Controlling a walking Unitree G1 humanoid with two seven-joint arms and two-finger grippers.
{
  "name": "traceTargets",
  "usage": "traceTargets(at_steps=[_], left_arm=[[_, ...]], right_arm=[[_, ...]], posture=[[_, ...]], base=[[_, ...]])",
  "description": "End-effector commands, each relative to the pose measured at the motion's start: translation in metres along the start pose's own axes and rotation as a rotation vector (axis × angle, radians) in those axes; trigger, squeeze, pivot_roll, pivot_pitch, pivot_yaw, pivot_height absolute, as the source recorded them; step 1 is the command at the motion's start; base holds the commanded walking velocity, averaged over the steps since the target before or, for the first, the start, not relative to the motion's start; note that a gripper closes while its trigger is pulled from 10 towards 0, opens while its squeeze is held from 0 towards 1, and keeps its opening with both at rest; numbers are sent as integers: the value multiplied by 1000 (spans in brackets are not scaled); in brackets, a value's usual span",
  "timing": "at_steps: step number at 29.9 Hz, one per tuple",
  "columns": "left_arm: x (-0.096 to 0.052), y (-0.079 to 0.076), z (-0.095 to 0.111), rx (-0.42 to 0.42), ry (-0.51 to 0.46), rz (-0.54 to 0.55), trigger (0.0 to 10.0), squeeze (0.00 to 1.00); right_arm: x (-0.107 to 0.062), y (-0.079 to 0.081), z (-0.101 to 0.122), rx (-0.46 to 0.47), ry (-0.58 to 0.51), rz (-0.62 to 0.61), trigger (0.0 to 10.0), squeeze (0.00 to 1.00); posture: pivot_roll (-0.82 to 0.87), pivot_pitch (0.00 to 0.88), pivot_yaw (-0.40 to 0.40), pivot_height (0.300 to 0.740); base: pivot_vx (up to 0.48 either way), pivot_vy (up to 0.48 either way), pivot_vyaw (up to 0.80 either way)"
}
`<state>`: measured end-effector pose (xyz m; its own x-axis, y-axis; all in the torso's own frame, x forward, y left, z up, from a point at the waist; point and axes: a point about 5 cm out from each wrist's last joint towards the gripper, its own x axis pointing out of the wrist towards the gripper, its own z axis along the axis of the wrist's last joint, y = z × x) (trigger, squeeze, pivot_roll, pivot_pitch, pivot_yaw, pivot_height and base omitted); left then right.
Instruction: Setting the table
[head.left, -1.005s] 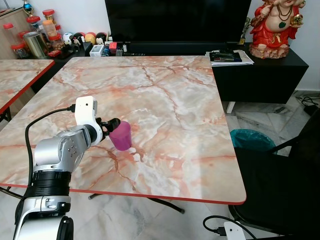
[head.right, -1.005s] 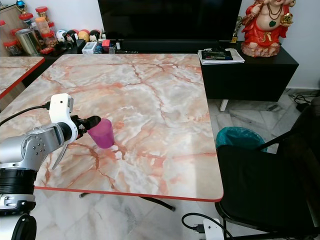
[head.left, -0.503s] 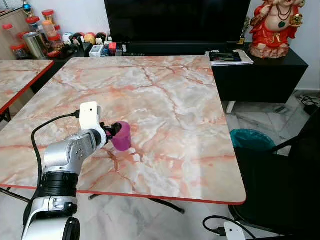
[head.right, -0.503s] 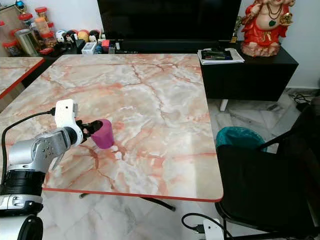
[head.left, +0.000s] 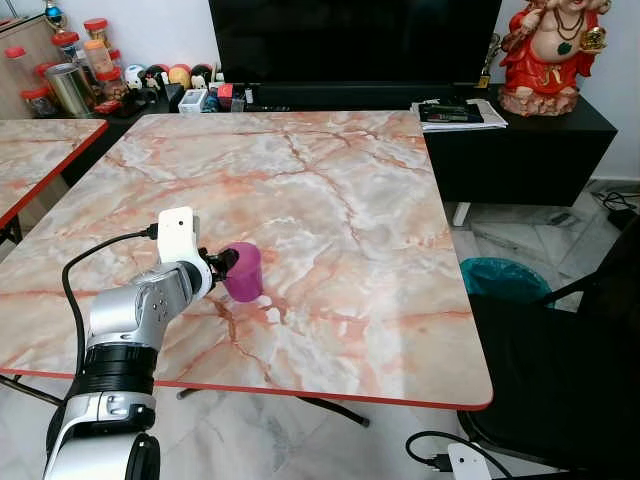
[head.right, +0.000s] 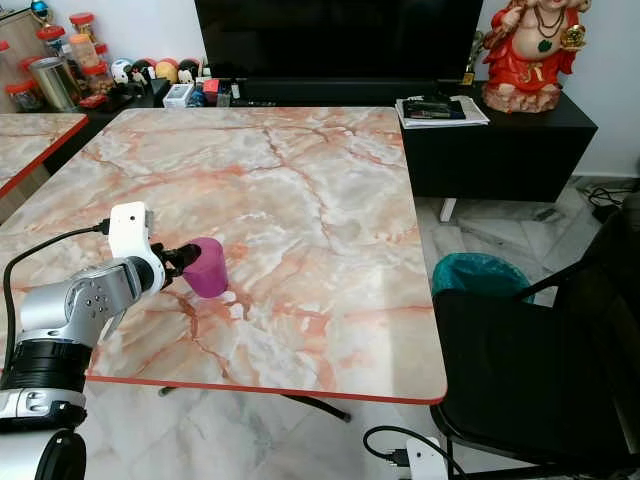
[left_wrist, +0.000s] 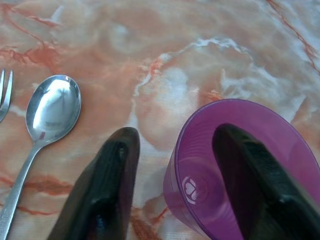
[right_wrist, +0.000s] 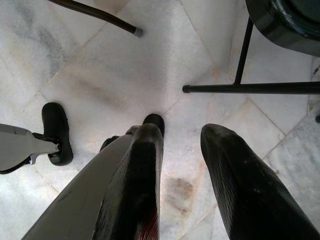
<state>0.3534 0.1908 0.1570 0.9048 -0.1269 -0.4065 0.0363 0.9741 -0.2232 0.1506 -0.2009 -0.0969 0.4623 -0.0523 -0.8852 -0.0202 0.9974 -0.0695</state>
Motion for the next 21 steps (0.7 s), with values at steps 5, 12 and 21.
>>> traceTargets(at_steps=[5, 12, 21], left_arm=[[1, 2, 3, 15, -1, 17, 0, 0], [1, 0, 0, 14, 10, 1, 0, 0], [1, 1, 2, 13, 2, 8, 0, 0]], right_arm=[[1, 2, 3, 5, -2, 5, 10000, 0], [1, 2, 3, 5, -3, 5, 10000, 0], [1, 2, 3, 7, -4, 4, 10000, 0]], posture=[[-33, 26, 57, 740], [-34, 27, 57, 740], [-32, 27, 57, 740]], base=[[0, 0, 0], [0, 0, 0], [0, 0, 0]])
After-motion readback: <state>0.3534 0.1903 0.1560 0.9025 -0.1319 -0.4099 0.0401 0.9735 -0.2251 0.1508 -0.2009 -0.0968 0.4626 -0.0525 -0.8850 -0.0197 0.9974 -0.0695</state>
